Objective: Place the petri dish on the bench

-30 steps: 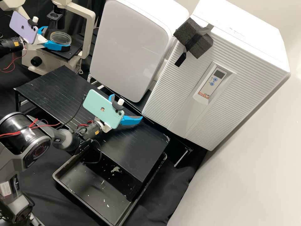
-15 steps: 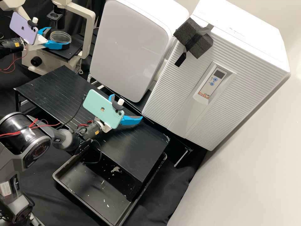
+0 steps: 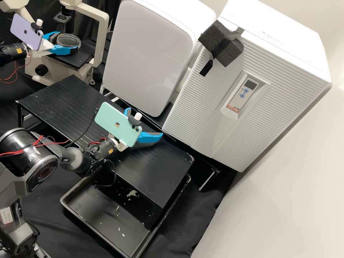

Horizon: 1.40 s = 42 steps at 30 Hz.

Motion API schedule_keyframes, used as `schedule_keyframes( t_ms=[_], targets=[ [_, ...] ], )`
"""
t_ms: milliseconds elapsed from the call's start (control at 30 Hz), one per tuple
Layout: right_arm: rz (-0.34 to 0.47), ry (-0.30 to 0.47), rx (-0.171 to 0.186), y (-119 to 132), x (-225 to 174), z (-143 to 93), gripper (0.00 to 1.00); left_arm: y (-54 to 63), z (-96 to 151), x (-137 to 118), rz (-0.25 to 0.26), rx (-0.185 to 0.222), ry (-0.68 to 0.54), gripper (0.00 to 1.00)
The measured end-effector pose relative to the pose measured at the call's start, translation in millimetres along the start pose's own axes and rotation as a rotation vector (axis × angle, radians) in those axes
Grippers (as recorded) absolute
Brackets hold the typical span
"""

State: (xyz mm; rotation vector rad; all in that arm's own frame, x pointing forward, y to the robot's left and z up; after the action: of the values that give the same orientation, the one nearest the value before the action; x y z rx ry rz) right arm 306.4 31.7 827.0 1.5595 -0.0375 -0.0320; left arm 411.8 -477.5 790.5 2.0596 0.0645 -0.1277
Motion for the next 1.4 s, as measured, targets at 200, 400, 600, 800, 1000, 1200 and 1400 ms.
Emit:
schedule_keyframes(
  t_ms=[200, 400, 600, 800, 1000, 1200, 1400],
  targets=[
    [0.0, 0.0, 0.0, 0, 0, 0, 1.0, -1.6, -1, -1, 0.008, -0.002, -0.002, 0.0],
    [0.0, 0.0, 0.0, 0, 0, 0, 1.0, -3.9, 1, -10, 0.01, -0.007, -0.026, 0.0],
    [0.0, 0.0, 0.0, 0, 0, 0, 1.0, -4.8, 8, -36, -0.025, 0.009, -0.099, 0.0],
    [0.0, 0.0, 0.0, 0, 0, 0, 1.0, -11.5, 27, -65, -0.073, 0.041, -0.241, 0.0],
    [0.0, 0.0, 0.0, 0, 0, 0, 1.0, -14.8, 49, -90, -0.106, 0.038, -0.335, 0.0],
    [0.0, 0.0, 0.0, 0, 0, 0, 1.0, -15.0, 82, -110, -0.111, 0.016, -0.466, 0.0],
    [0.0, 0.0, 0.0, 0, 0, 0, 1.0, -25.7, 120, -126, -0.138, 0.056, -0.631, 0.0]
  ],
)
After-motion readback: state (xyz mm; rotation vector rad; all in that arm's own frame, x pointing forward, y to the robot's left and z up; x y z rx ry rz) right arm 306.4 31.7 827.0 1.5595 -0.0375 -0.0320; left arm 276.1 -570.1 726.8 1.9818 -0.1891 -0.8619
